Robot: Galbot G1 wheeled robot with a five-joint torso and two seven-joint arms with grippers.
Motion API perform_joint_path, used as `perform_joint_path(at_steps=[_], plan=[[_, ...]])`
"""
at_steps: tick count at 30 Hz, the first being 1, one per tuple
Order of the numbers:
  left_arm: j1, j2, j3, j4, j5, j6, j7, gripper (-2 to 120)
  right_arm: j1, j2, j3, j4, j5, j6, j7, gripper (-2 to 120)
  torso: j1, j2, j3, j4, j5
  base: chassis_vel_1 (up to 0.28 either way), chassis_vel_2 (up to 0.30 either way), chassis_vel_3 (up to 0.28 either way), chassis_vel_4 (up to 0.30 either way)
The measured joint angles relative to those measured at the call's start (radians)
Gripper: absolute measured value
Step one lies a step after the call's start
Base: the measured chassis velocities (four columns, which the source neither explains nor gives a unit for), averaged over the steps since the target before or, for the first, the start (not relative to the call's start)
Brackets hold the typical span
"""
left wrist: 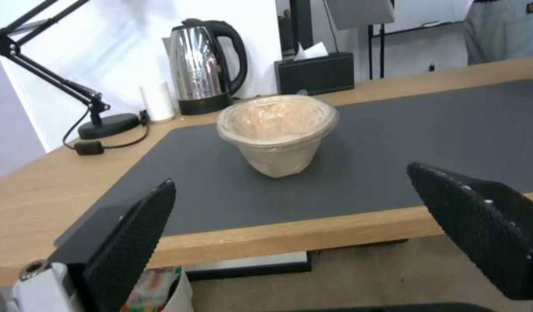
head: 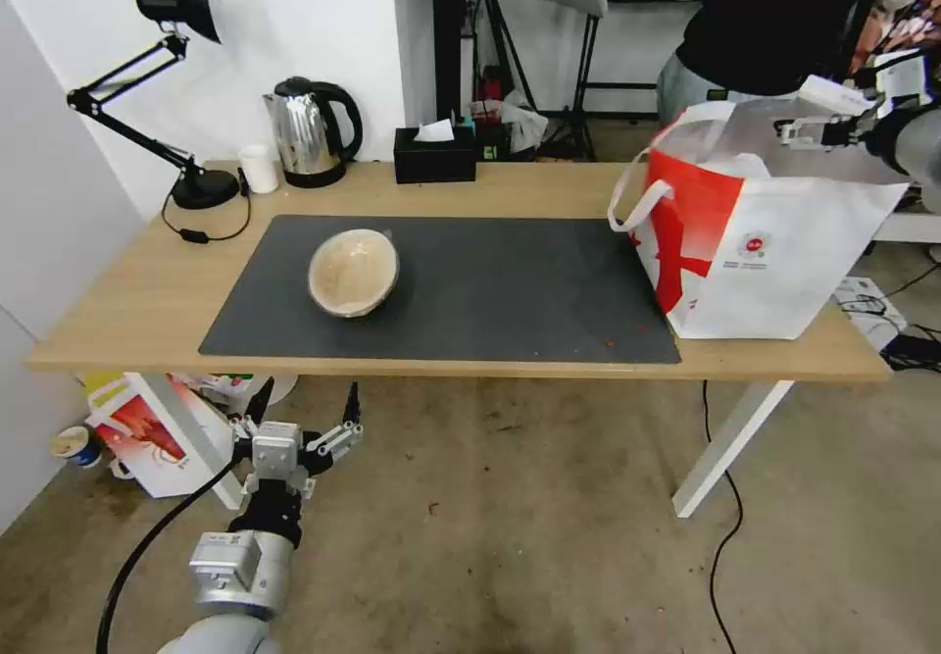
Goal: Pick up the trash from the table and place it into the takeout bag.
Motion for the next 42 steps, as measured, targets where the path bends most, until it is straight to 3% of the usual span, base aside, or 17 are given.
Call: perform_joint_path(at_steps=[8,11,12,14,16,17,19,22,25,30,32,33,42], plan=[[0.0,0.0,0.0,0.0,0.0,0.0,0.0,100,-0.006,-0.001,0.015,0.032,-0.002,0.054,0.026,100,0.0,0.0,0.0,-0.0001,0.0,0.0,0.0,0.0,0.0],[0.0,0.0,0.0,0.0,0.0,0.0,0.0,100,-0.02,-0.001,0.032,0.075,-0.034,0.188,0.043,100,0.0,0.0,0.0,-0.0001,0.0,0.0,0.0,0.0,0.0],[0.0,0.0,0.0,0.0,0.0,0.0,0.0,100,-0.02,-0.001,0.032,0.075,-0.034,0.188,0.043,100,0.0,0.0,0.0,-0.0001,0.0,0.0,0.0,0.0,0.0],[0.0,0.0,0.0,0.0,0.0,0.0,0.0,100,-0.041,0.016,0.054,0.133,-0.088,0.382,0.061,100,0.0,0.0,0.0,-0.0001,-0.0002,0.0,0.0,0.0,0.0],[0.0,0.0,0.0,0.0,0.0,0.0,0.0,100,-0.05,0.027,0.059,0.165,-0.118,0.468,0.077,100,0.0,0.0,0.0,0.0003,-0.0001,0.0,0.0,0.0,0.0],[0.0,0.0,0.0,0.0,0.0,0.0,0.0,100,-0.05,0.027,0.059,0.165,-0.118,0.468,0.077,100,0.0,0.0,0.0,0.0003,-0.0001,0.0,0.0,0.0,0.0],[0.0,0.0,0.0,0.0,0.0,0.0,0.0,100,-0.085,0.039,0.078,0.25,-0.196,0.611,0.128,100,0.0,0.0,0.0,0.0001,-0.0003,0.0,0.0,0.0,0.0],[0.0,0.0,0.0,0.0,0.0,0.0,0.0,100,-0.128,0.048,0.097,0.308,-0.252,0.669,0.149,100,0.0,0.0,0.0,-0.0001,-0.0004,0.0,0.0,0.0,0.0],[0.0,0.0,0.0,0.0,0.0,0.0,0.0,100,-0.29,0.104,0.168,0.428,-0.403,0.754,0.183,100,0.0,0.0,0.0,0.0005,-0.0002,0.0,0.0,0.0,0.0],[0.0,0.0,0.0,0.0,0.0,0.0,0.0,100,-0.507,0.151,0.281,0.496,-0.555,0.808,0.183,100,0.0,0.0,0.0,-0.0001,0.0,0.0,0.0,0.0,0.0],[0.0,0.0,0.0,0.0,0.0,0.0,0.0,100,-0.782,0.221,0.431,0.548,-0.723,0.854,0.181,100,0.0,0.0,0.0,-0.0002,0.0002,0.0,0.0,0.0,0.0],[0.0,0.0,0.0,0.0,0.0,0.0,0.0,100,-0.848,0.246,0.466,0.57,-0.763,0.86,0.183,100,0.0,0.0,0.0,-0.0001,-0.0002,0.0,0.0,0.0,0.0],[0.0,0.0,0.0,0.0,0.0,0.0,0.0,100,-0.992,0.292,0.538,0.631,-0.824,0.865,0.202,100,0.0,0.0,0.0,0.0,-0.0002,0.0,0.0,0.0,0.0]])
